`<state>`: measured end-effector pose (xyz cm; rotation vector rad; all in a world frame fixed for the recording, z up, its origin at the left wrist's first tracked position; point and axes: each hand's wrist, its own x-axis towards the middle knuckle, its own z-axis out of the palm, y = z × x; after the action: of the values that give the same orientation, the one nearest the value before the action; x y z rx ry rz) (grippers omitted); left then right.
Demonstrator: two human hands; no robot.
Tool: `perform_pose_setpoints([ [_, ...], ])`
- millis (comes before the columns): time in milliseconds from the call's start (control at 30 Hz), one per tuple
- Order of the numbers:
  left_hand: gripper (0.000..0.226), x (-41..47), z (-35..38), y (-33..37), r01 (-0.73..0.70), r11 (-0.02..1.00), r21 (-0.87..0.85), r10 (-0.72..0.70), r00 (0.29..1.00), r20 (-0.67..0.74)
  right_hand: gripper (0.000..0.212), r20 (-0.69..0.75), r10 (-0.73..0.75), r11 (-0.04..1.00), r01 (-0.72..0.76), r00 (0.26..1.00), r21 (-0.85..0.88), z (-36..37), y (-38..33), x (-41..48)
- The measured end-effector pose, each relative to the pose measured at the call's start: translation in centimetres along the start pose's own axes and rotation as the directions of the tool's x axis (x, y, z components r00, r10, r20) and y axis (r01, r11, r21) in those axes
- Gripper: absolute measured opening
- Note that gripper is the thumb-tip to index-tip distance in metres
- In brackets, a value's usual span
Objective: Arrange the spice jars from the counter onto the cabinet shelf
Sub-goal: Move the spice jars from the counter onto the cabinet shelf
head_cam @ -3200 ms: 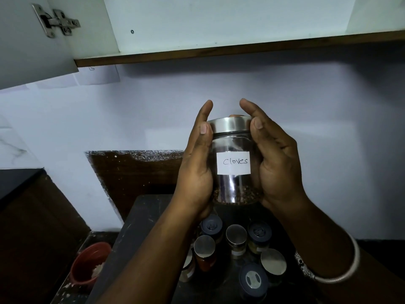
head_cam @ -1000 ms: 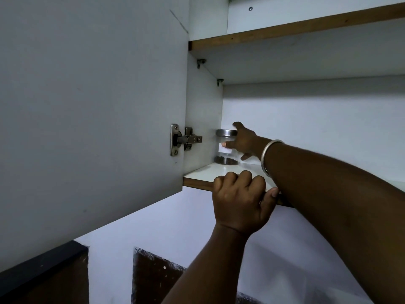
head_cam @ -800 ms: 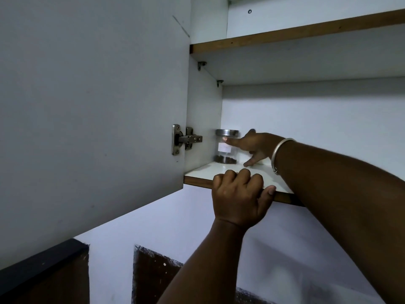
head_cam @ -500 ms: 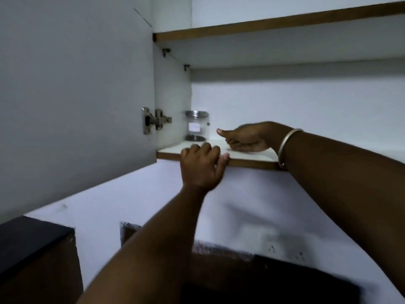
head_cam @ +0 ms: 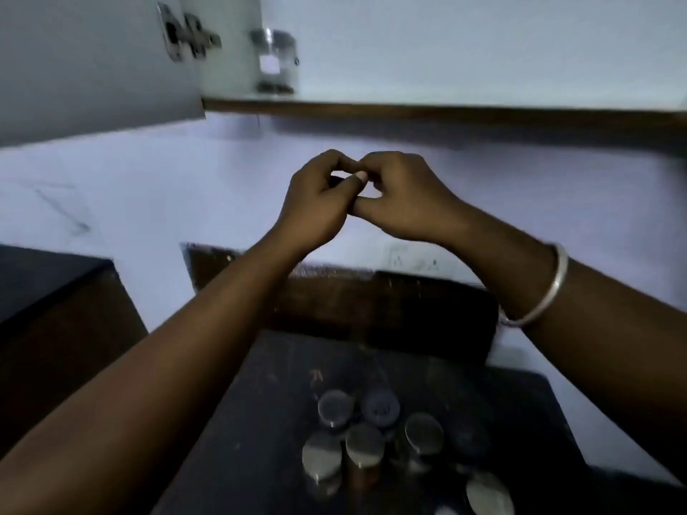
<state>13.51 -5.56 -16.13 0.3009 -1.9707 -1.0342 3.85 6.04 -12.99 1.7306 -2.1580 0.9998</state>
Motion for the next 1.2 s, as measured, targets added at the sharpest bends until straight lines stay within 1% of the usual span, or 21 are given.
perform_pose_setpoints([
  [67,0.018,-5.1,2.8,-2.3,0.032,0.999,-0.031,-0.032,0.999,-0.001,0.026,-0.008,0.055,0.997,-0.054,0.998,0.046,2.6,1.6,-5.2],
  [133,0.020,-10.3,5.8,-5.6,0.122,0.991,-0.060,-0.118,0.991,0.065,0.036,0.095,0.145,0.988,-0.150,0.985,0.048,6.0,3.4,-10.2],
  [167,0.020,-12.7,7.0,-7.5,0.187,0.980,-0.070,-0.176,0.974,0.142,0.043,0.177,0.198,0.979,-0.204,0.964,0.013,7.9,4.4,-12.2],
  [200,0.022,-15.2,8.3,-9.3,0.270,0.961,-0.061,-0.247,0.936,0.250,0.046,0.272,0.259,0.965,-0.257,0.927,-0.045,10.0,5.7,-14.4],
  [233,0.026,-17.5,9.5,-11.1,0.345,0.938,-0.010,-0.319,0.877,0.360,0.047,0.365,0.320,0.947,-0.302,0.874,-0.108,12.1,7.0,-16.3],
  [267,0.030,-19.6,10.3,-12.9,0.390,0.917,0.082,-0.384,0.809,0.445,0.046,0.442,0.375,0.927,-0.340,0.815,-0.159,14.2,8.1,-18.2],
  [300,0.033,-21.4,11.1,-14.7,0.404,0.895,0.189,-0.443,0.751,0.490,0.044,0.497,0.408,0.912,-0.366,0.765,-0.186,16.2,9.1,-20.2],
  [367,0.032,-23.8,12.0,-17.5,0.370,0.849,0.378,-0.525,0.679,0.514,0.049,0.548,0.429,0.902,-0.370,0.718,-0.221,19.8,10.6,-23.4],
  [400,0.031,-24.6,12.2,-18.6,0.324,0.820,0.471,-0.557,0.639,0.531,0.057,0.571,0.428,0.903,-0.353,0.701,-0.244,21.4,11.2,-24.7],
  [433,0.032,-25.5,12.2,-19.4,0.234,0.790,0.567,-0.577,0.597,0.557,0.070,0.602,0.417,0.909,-0.320,0.682,-0.267,22.8,11.6,-25.8],
  [467,0.038,-26.3,12.2,-20.1,0.111,0.756,0.646,-0.580,0.572,0.580,0.082,0.628,0.409,0.912,-0.288,0.662,-0.291,24.0,12.0,-26.8],
  [500,0.049,-27.2,12.1,-20.8,-0.005,0.704,0.710,-0.581,0.571,0.580,0.087,0.642,0.404,0.915,-0.272,0.652,-0.299,25.0,12.4,-27.5],
  [533,0.062,-28.1,12.0,-21.4,-0.079,0.648,0.757,-0.585,0.584,0.562,0.083,0.644,0.392,0.920,-0.274,0.657,-0.280,25.7,12.8,-28.0],
  [600,0.080,-29.6,12.0,-22.5,-0.137,0.585,0.800,-0.593,0.601,0.536,0.063,0.623,0.367,0.929,-0.299,0.691,-0.216,26.8,13.5,-28.7],
  [633,0.085,-30.1,12.2,-23.2,-0.156,0.563,0.812,-0.600,0.598,0.531,0.060,0.618,0.357,0.932,-0.310,0.700,-0.188,27.1,13.9,-28.9],
  [700,0.085,-30.5,12.4,-24.1,-0.166,0.531,0.831,-0.617,0.596,0.514,0.066,0.637,0.349,0.929,-0.342,0.687,-0.141,27.6,14.7,-29.0],
  [800,0.077,-30.7,12.8,-24.6,-0.174,0.510,0.842,-0.591,0.640,0.490,0.066,0.643,0.345,0.924,-0.369,0.684,-0.103,28.2,15.4,-29.1],
  [900,0.074,-31.2,13.4,-24.8,-0.197,0.516,0.834,-0.537,0.684,0.494,0.059,0.609,0.359,0.924,-0.363,0.707,-0.123,28.8,15.6,-29.4],
  [1033,0.077,-32.0,13.8,-25.2,-0.200,0.532,0.823,-0.493,0.717,0.493,0.060,0.587,0.380,0.916,-0.381,0.715,-0.128,29.0,15.7,-30.7],
  [1133,0.076,-31.7,13.2,-24.8,-0.170,0.628,0.759,-0.437,0.730,0.525,0.059,0.600,0.394,0.881,-0.471,0.696,-0.032,28.1,16.0,-30.6],
  [1200,0.073,-30.5,12.0,-23.9,-0.048,0.731,0.681,-0.429,0.744,0.513,0.054,0.622,0.413,0.806,-0.585,0.665,0.089,26.5,16.3,-29.8],
])
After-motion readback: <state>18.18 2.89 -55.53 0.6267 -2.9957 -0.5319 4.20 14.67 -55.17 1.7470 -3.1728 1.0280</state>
